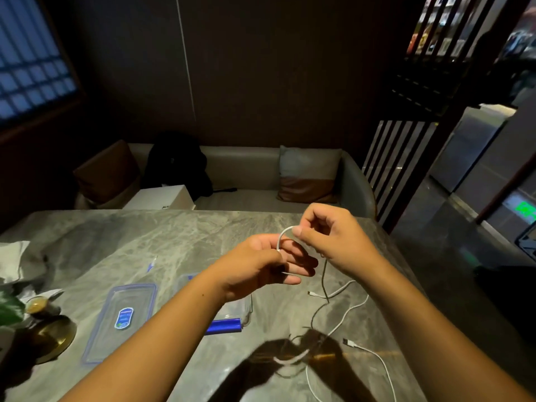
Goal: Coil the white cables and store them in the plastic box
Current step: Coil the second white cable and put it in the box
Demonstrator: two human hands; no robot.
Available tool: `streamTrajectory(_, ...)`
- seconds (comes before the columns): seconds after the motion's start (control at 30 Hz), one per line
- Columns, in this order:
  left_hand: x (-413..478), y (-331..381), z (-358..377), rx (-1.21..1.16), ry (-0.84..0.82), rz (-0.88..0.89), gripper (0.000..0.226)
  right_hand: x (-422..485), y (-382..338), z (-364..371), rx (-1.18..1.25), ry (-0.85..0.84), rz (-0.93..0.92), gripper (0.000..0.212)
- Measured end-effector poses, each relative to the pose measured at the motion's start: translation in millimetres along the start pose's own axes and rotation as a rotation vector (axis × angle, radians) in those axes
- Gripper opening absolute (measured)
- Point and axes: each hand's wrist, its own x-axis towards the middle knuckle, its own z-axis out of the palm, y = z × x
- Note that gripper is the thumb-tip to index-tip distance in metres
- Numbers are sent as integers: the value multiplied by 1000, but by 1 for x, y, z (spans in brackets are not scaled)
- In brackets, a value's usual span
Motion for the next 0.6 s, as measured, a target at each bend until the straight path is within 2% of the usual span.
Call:
streamTrajectory(0.1, -7, 21, 0, -30, 1, 57, 27, 10, -20, -4, -47, 26, -55, 17)
streamTrajectory(0.37, 2, 62, -4, -79, -113, 148, 56, 35, -55, -24, -56, -26, -111, 16)
streamTrajectory(0.5, 14, 67, -9, -127, -123, 127, 55, 49, -55, -28, -112, -10, -123, 16)
streamTrajectory(0.6, 21, 66, -14, -232, -103, 121, 45, 57, -46, -28, -145, 40, -121, 17)
